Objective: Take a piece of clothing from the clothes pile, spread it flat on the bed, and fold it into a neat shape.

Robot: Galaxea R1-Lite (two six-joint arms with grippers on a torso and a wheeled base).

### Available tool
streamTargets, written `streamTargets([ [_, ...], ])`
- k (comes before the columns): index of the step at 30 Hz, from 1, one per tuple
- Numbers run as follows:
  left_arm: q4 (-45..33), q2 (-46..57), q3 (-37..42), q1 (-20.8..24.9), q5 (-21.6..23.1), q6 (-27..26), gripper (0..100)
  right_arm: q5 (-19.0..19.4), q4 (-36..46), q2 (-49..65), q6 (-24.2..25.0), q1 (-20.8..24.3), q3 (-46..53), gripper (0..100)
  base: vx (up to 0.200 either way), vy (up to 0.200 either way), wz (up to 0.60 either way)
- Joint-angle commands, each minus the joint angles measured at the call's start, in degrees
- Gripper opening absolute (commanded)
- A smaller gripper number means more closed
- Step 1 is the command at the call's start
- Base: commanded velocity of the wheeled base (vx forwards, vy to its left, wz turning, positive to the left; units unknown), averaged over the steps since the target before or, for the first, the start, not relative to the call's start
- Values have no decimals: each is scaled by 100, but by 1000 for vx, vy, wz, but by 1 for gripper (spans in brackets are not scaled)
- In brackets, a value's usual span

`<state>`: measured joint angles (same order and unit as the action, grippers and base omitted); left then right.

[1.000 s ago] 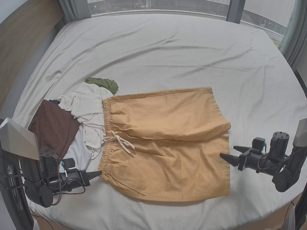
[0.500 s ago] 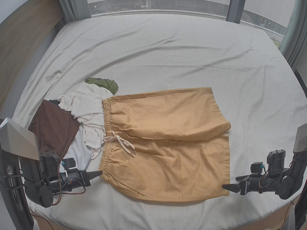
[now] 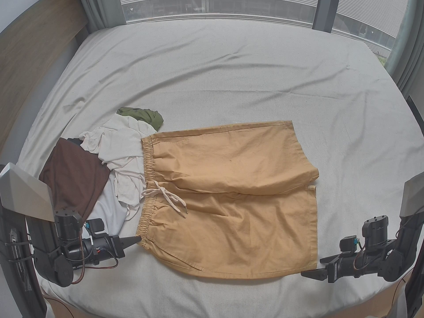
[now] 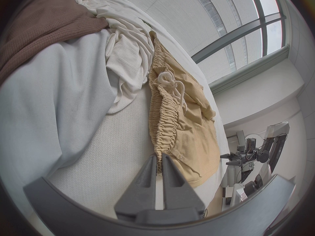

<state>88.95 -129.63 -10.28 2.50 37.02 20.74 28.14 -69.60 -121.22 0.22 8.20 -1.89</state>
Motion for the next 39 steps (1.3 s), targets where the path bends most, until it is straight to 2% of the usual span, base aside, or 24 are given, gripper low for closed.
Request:
streamTargets([
  [1,-1,17,-1,-4,-2,1,0,-1,-28,-253,-4,23,-4,100,0,0,0],
  [6,-1,26,-1,-4,-2,1,0,16,-133,-376,40,182,-66,100,0,0,0],
  [16,8,26,8,5,-2,1,0,8,-959,-842,75,190,57,100,0,0,0],
  [17,8,26,8,5,-2,1,0,8,-977,-850,75,182,66,0,0,0,0],
  [34,8,26,35,5,-2,1,0,8,-986,-789,66,146,136,0,0,0,0],
  [39,-1,26,166,5,33,-175,0,8,-986,-780,66,138,171,0,0,0,0],
])
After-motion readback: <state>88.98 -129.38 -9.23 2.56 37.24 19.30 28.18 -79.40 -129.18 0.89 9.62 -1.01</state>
